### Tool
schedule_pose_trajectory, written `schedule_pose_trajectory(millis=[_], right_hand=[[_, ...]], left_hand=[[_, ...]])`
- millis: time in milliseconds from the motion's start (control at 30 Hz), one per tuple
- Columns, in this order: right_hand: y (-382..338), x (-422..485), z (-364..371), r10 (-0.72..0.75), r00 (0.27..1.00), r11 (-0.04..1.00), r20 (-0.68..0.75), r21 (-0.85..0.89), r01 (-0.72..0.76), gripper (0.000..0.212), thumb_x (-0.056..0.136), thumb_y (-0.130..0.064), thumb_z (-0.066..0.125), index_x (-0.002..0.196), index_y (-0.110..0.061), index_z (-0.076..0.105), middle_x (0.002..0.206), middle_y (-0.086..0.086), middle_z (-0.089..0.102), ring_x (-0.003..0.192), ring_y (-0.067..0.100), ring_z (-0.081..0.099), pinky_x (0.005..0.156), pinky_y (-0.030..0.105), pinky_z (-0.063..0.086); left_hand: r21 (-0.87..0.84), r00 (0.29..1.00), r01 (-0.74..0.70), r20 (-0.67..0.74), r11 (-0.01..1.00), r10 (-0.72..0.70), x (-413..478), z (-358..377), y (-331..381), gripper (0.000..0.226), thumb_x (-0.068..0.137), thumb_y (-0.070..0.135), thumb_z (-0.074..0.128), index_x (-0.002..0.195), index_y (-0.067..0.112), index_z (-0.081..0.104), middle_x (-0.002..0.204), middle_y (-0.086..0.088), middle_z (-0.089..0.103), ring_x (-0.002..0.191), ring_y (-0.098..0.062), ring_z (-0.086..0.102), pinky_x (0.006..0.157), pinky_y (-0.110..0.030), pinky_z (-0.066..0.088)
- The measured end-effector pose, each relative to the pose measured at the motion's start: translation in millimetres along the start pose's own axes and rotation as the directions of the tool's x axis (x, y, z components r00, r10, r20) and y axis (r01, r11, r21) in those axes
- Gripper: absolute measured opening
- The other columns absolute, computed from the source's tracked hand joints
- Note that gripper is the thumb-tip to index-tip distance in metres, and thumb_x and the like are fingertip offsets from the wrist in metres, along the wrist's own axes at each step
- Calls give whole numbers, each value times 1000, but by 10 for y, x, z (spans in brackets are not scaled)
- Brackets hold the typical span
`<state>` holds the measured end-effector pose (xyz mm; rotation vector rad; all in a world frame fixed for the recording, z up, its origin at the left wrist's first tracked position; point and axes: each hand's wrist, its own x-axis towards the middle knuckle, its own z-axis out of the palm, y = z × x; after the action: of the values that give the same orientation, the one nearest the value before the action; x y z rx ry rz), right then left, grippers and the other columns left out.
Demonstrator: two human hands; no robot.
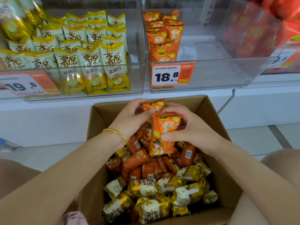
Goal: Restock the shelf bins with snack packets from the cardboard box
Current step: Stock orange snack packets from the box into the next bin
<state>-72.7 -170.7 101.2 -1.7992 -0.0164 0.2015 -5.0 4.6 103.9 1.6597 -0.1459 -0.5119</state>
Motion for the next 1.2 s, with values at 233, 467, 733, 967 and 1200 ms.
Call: schedule_pose_trajectory(millis=[233,467,733,967,1200], right_hand=[[-447,-117,-265,-208,972,975,110,-58,215,57,61,-29,81,115,-26,63,126,-3,51,118,14,56,95,31,49],[-1222,197,-1015,-427,889,904,-168,-90,417,63,43,-35,89,101,-34,63,113,-4,57,97,3,62,80,21,51],[-1158,1067,-1501,-106,984,985,-146,-150,84,58,67,-4,81,117,-21,57,104,-2,63,80,4,65,70,23,56],[-816,1447,-1393,5,999,988,-50,-156,-12,51,71,7,76,107,-23,54,102,-1,61,94,15,60,78,31,55],[-775,1498,-1306,12,991,972,-130,-232,-42,64,70,1,81,104,-19,31,106,3,51,92,14,56,72,25,54]], left_hand=[[110,980,-186,97,976,176,-176,47,549,31,85,19,64,115,22,59,110,0,67,102,-11,64,92,-36,52],[527,788,-549,68,649,612,297,153,1556,29,92,21,57,120,13,59,110,3,61,100,-8,56,93,-22,43],[968,885,-204,246,-145,396,1173,107,1571,37,92,42,42,122,28,58,133,2,49,135,-23,29,109,-56,24],[946,920,-182,260,-267,294,1195,118,1571,35,95,44,26,94,25,56,109,-1,58,117,-20,44,96,-43,39],[945,880,-220,300,-242,370,1261,87,1504,28,93,41,29,78,23,43,88,-2,54,103,-22,50,74,-36,44]])
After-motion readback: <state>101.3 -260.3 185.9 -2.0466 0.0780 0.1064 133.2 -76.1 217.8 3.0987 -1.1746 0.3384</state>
